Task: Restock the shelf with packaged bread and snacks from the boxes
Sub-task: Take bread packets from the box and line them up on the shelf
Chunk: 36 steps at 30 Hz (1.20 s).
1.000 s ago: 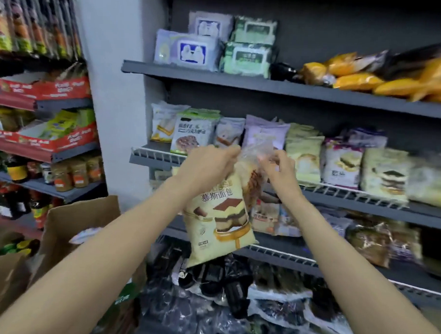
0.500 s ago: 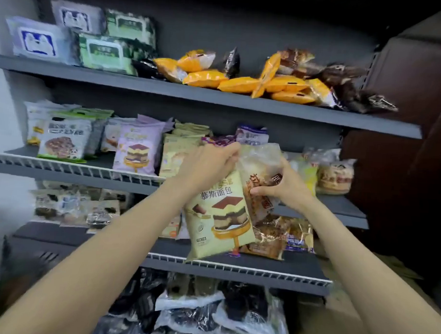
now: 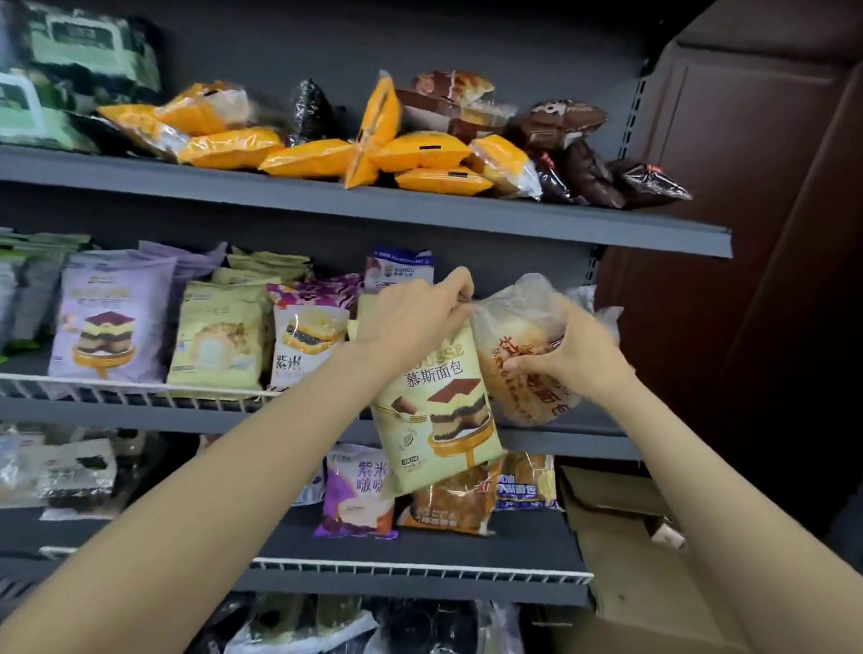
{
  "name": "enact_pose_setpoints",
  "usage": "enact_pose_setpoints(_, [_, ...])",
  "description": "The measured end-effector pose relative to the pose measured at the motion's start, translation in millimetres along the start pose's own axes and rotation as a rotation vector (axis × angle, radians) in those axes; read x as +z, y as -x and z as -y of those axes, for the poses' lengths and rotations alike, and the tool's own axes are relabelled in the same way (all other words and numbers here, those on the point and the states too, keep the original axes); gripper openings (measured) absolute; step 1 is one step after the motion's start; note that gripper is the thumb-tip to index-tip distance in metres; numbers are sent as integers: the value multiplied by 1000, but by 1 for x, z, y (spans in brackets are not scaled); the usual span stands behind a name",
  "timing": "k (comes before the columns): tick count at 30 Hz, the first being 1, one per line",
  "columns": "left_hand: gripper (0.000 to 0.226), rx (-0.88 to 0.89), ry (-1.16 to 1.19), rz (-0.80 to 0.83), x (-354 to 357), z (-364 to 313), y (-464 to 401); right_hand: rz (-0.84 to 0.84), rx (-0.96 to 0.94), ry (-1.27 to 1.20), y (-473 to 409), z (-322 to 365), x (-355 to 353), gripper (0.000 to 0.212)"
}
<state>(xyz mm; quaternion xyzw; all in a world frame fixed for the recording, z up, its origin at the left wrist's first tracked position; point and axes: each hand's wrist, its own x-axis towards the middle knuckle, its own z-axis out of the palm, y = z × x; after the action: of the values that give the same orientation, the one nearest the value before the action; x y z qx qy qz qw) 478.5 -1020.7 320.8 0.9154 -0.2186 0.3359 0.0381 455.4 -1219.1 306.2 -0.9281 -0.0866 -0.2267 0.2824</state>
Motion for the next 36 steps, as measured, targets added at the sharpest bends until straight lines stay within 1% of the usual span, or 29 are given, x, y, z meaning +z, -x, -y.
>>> enact_pose_setpoints(2, [33,24,-82,37,8,-8,-13,7,5,171,-8,-14,-11,65])
enact_pose_setpoints(6, [42,148,-229,48,23,-23,-36,93,-63,658,-32,-47,-27,65])
enact_pose_setpoints(8, [47,207,-264,51,32,-31,-44,145,-75,785,-44,-63,-31,64])
enact_pose_setpoints(11, [50,255,-326,27,44,-42,-52,256,-44,892,-64,-82,-27,61])
enact_pose_setpoints(14, [51,232,-344,44,50,-53,-59,363,-40,886,-80,-99,-16,42])
enact_pose_setpoints(16, [51,227,-354,48,50,-56,-63,467,-35,843,-81,-104,-6,36])
enact_pose_setpoints(18, [50,200,-371,56,50,-64,-64,524,-42,782,-81,-113,4,40])
enact_pose_setpoints(20, [47,177,-388,48,49,-71,-63,553,-33,652,-82,-122,9,54])
enact_pose_setpoints(22, [46,152,-411,44,47,-76,-60,526,-4,443,-83,-131,12,67])
enact_pose_setpoints(23, [45,136,-422,45,46,-78,-59,481,23,312,-82,-132,10,67])
enact_pose_setpoints(25, [45,110,-429,48,44,-81,-57,333,46,97,-79,-134,10,53])
enact_pose_setpoints(26, [45,101,-438,53,43,-82,-57,248,24,96,-76,-134,10,43])
enact_pose_setpoints(28, [44,88,-459,56,41,-84,-55,147,-27,338,-67,-130,10,31])
enact_pose_setpoints(30, [43,91,-489,49,38,-84,-54,131,-85,616,-60,-123,10,32])
enact_pose_setpoints(31, [42,96,-507,42,38,-85,-53,142,-110,677,-58,-119,9,35])
enact_pose_setpoints(34, [42,100,-550,42,35,-89,-53,250,-93,665,-60,-107,3,42])
enact_pose_setpoints(36, [42,86,-546,51,37,-88,-51,307,-69,608,-63,-102,-1,40])
